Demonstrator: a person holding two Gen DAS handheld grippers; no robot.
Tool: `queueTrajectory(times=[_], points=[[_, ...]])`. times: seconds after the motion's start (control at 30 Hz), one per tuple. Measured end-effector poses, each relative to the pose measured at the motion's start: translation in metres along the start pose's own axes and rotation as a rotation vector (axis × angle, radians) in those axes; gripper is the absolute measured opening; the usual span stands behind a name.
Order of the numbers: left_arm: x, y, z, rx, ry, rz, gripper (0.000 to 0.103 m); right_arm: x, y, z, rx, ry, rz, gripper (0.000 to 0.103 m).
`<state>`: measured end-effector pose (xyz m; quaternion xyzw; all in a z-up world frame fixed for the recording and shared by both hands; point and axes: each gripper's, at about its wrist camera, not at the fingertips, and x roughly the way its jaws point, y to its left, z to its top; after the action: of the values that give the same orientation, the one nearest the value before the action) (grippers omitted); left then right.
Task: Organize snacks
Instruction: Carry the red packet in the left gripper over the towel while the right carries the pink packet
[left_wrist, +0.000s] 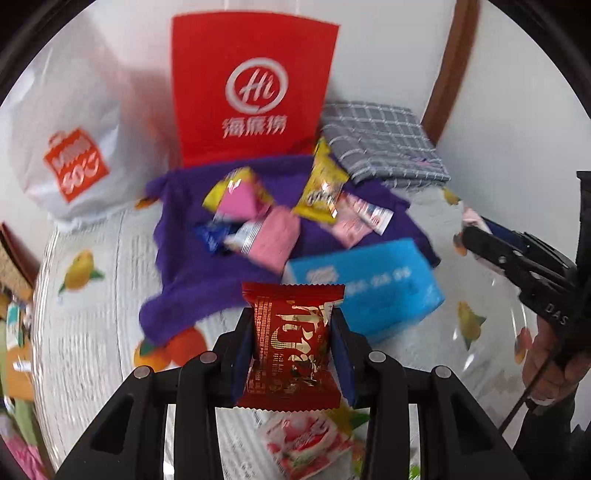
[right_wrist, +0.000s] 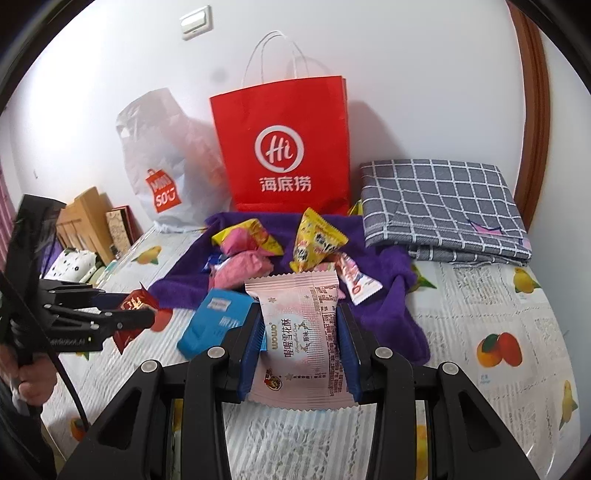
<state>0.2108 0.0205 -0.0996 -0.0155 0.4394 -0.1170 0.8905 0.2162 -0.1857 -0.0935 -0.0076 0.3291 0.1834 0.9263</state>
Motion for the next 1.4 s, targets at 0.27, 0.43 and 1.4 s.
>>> queueTrajectory(times=[0.27,0.43,1.4], points=[[-0.006,-0.011,0.044,0.039,-0.040,0.001,0.037,0.013,-0.010,0.036,0.042,-0.010,-0.033,0.039],[-0.006,-0.006,0.070,0.036,-0.066,-0.002,0.037,0.025,-0.010,0.060,0.054,-0.022,-0.029,0.039],[0.088,0.063,0.094,-0.111,0.024,0.000,0.037,0.142,-0.021,0.061,0.080,0.105,0.000,0.039]])
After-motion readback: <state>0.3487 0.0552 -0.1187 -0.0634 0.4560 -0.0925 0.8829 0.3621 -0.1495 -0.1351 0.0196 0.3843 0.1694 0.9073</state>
